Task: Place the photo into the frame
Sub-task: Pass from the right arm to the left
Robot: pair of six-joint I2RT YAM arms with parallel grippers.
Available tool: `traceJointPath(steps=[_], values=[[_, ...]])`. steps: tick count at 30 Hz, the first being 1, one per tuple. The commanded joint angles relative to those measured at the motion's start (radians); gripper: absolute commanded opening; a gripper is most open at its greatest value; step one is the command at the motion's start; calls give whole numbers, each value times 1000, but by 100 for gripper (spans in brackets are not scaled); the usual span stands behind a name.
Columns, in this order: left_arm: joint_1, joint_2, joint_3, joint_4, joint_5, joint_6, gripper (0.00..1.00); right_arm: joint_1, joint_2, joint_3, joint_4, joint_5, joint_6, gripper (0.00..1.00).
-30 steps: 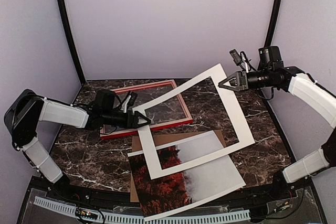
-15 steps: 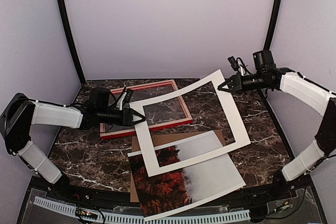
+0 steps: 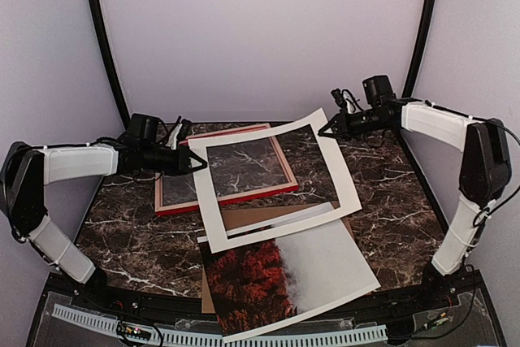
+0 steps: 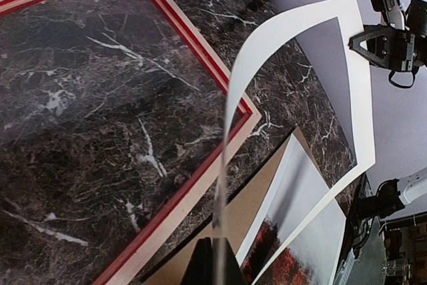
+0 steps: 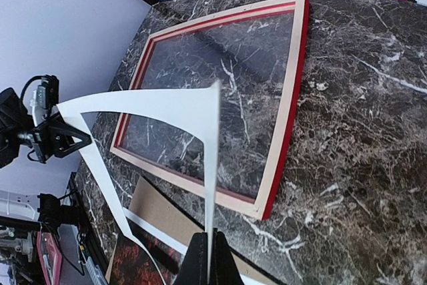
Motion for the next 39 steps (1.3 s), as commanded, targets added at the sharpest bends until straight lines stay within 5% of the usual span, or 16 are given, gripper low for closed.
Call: traceJointPath(steps=[1,15,23,32,39], values=[[88,-4,112,-221,-30,53,0,39,129,124,61,69,61,0],[313,244,442,-472,-59,147,0,142,594,602,173,75,168,1],[396,388,566,-516,-69,161,0,154,758,740,248,42,230,6],[421,497,658,-537,-64,177,0,156,801,800,249,44,249,34],[426,550,745,-588,-23,188,2,156,775,753,235,57,236,42]])
